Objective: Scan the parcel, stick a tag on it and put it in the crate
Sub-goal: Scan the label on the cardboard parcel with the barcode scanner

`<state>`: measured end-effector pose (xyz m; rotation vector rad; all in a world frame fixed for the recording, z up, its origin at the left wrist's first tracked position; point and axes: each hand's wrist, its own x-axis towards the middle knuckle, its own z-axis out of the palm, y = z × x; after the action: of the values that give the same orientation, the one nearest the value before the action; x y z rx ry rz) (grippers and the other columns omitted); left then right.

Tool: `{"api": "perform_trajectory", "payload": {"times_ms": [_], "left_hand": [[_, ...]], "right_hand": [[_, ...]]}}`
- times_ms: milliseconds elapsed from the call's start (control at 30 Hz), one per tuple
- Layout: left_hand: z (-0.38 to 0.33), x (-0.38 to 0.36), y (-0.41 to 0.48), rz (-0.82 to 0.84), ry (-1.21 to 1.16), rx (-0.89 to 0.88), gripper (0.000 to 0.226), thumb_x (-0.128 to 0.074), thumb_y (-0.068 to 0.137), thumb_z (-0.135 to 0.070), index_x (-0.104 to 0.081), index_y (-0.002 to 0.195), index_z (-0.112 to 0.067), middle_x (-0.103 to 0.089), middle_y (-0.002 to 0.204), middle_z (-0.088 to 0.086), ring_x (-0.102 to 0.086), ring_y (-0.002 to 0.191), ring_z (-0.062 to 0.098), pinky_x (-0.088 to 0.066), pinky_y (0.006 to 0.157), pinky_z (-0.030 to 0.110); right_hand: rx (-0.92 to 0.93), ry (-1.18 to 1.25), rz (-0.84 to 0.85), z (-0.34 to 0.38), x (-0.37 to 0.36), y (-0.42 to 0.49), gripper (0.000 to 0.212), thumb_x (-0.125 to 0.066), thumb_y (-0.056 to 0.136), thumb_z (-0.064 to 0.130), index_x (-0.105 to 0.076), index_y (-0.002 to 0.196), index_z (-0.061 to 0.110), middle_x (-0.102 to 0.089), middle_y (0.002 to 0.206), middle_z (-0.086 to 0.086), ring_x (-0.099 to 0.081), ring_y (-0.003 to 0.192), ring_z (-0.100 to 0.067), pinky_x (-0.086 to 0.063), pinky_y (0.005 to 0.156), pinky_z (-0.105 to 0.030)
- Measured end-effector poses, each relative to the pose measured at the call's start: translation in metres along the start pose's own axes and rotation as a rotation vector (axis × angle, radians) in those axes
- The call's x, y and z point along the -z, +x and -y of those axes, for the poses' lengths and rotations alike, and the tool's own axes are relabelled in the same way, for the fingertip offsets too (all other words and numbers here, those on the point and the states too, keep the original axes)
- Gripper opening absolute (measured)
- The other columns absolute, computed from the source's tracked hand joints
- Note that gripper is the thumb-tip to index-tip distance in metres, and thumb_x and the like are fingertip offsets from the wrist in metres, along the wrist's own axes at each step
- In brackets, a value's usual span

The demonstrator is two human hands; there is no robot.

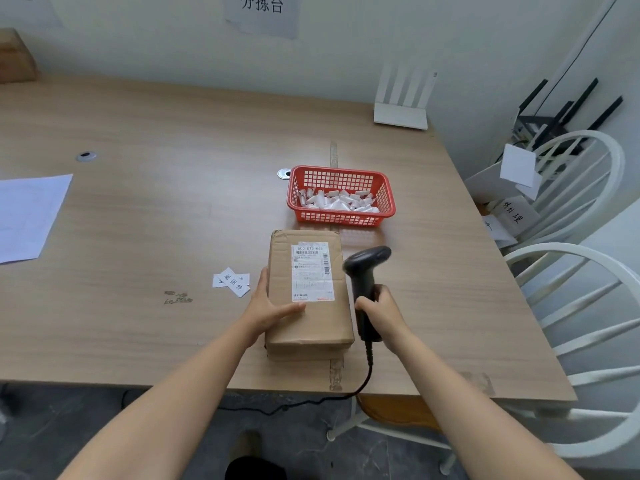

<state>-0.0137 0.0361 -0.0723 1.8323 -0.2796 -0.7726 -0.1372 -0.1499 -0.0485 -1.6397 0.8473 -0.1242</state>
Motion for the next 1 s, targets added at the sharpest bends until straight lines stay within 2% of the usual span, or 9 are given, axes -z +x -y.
{"api": "perform_trajectory", "payload": {"times_ms": [133, 233, 300, 400, 533, 667, 867, 1000], "left_hand": [[0.001, -0.001, -0.001, 0.016, -0.032, -0.019, 0.118, -0.079, 0.067, -0.031, 0.011, 0.144, -0.033, -0.019, 0.129, -0.021, -0.024, 0.118, -0.002, -0.024, 0.098, 0.022], [-0.001, 0.0, -0.004, 0.034, -0.002, -0.072, 0.119, -0.079, 0.067, -0.023, 0.011, 0.143, -0.033, -0.022, 0.13, -0.022, -0.033, 0.117, -0.002, -0.028, 0.097, 0.019], [0.0, 0.0, -0.006, 0.059, 0.011, -0.103, 0.12, -0.08, 0.067, -0.02, 0.011, 0.143, -0.034, -0.027, 0.136, -0.018, -0.04, 0.118, 0.002, -0.035, 0.099, 0.022], [-0.001, 0.001, -0.01, 0.058, 0.044, -0.131, 0.119, -0.08, 0.066, -0.021, 0.009, 0.143, -0.036, -0.023, 0.15, -0.006, -0.038, 0.13, 0.013, -0.035, 0.11, 0.036], [-0.003, 0.0, -0.015, 0.027, 0.098, -0.195, 0.114, -0.082, 0.064, -0.022, 0.0, 0.143, -0.04, -0.027, 0.15, -0.001, -0.038, 0.13, 0.015, -0.035, 0.11, 0.039], [-0.003, -0.003, -0.018, -0.004, 0.13, -0.235, 0.108, -0.081, 0.064, -0.022, -0.009, 0.143, -0.038, -0.028, 0.149, 0.005, -0.034, 0.134, 0.021, -0.032, 0.112, 0.046], [0.0, -0.007, -0.023, -0.051, 0.133, -0.263, 0.103, -0.08, 0.065, -0.021, -0.014, 0.143, -0.035, -0.031, 0.144, 0.007, -0.037, 0.13, 0.02, -0.032, 0.112, 0.044], [0.001, -0.008, -0.027, -0.075, 0.144, -0.288, 0.103, -0.081, 0.064, -0.02, -0.016, 0.142, -0.037, -0.033, 0.141, 0.006, -0.038, 0.125, 0.015, -0.032, 0.111, 0.035]], "right_hand": [[0.071, -0.055, 0.04, 0.005, -0.012, -0.004, 0.03, -0.057, 0.079, 0.01, -0.041, 0.105, 0.013, -0.053, 0.093, -0.001, -0.053, 0.082, -0.013, -0.048, 0.068, -0.03], [0.09, -0.083, 0.028, 0.005, -0.013, -0.003, 0.034, -0.061, 0.079, 0.015, -0.041, 0.106, 0.017, -0.054, 0.093, 0.003, -0.054, 0.085, -0.011, -0.049, 0.076, -0.033], [0.104, -0.098, 0.013, 0.005, -0.011, -0.002, 0.036, -0.066, 0.077, 0.022, -0.041, 0.104, 0.02, -0.054, 0.092, 0.009, -0.055, 0.086, -0.009, -0.047, 0.075, -0.03], [0.118, -0.128, -0.018, 0.006, -0.01, -0.002, 0.04, -0.071, 0.074, 0.027, -0.044, 0.102, 0.02, -0.056, 0.094, 0.007, -0.056, 0.089, -0.012, -0.046, 0.076, -0.03], [0.148, -0.139, -0.043, 0.007, -0.012, -0.006, 0.038, -0.07, 0.074, 0.026, -0.044, 0.101, 0.021, -0.056, 0.091, 0.009, -0.056, 0.087, -0.012, -0.043, 0.065, -0.022], [0.146, -0.078, -0.069, 0.006, -0.011, -0.011, 0.036, -0.069, 0.076, 0.025, -0.044, 0.102, 0.021, -0.056, 0.093, 0.007, -0.055, 0.089, -0.012, -0.043, 0.067, -0.023], [0.143, -0.042, -0.063, 0.004, -0.008, -0.019, 0.029, -0.063, 0.08, 0.021, -0.044, 0.103, 0.021, -0.052, 0.091, 0.014, -0.052, 0.09, -0.012, -0.042, 0.074, -0.028], [0.23, -0.049, -0.113, 0.007, -0.011, -0.032, 0.027, -0.06, 0.081, 0.014, -0.044, 0.102, 0.022, -0.052, 0.089, 0.016, -0.053, 0.084, -0.003, -0.041, 0.065, -0.017]]}}
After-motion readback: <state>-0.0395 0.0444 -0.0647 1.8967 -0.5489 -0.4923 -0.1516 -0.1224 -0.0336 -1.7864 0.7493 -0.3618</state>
